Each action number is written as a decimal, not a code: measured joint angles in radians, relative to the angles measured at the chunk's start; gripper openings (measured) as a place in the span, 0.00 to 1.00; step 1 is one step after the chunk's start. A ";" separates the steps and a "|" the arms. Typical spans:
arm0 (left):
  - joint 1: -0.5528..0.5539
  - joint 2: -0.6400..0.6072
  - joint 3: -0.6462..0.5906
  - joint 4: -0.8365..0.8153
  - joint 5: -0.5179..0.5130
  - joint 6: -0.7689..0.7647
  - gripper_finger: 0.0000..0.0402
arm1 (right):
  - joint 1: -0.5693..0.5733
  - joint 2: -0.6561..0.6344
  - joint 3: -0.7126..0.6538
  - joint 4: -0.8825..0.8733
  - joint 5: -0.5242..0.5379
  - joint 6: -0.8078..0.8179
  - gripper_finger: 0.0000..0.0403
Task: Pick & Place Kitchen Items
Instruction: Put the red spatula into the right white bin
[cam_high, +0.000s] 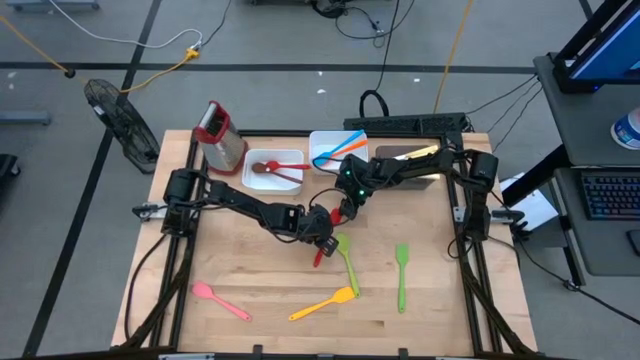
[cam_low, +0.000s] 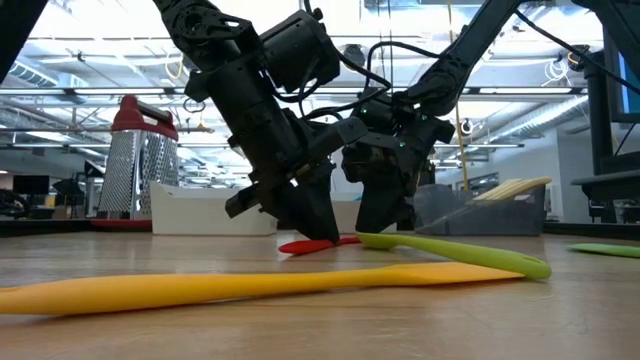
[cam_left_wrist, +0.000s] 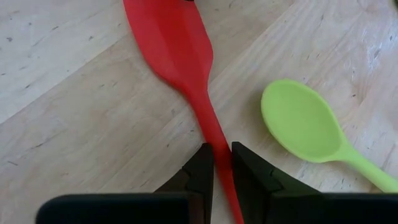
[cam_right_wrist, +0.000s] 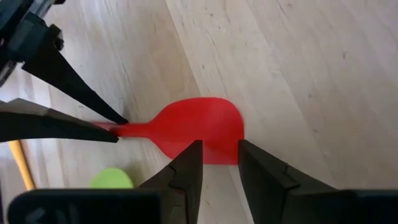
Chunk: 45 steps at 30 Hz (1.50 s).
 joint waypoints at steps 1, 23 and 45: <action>0.000 0.000 0.000 0.001 -0.002 0.003 0.13 | 0.001 0.000 0.000 0.000 0.002 -0.005 0.22; -0.002 -0.002 -0.005 0.044 -0.036 0.009 0.13 | 0.056 -0.001 0.000 -0.078 0.182 -0.060 0.00; -0.009 -0.054 -0.006 0.026 -0.058 0.085 0.27 | 0.052 -0.069 -0.003 -0.130 0.107 -0.053 0.00</action>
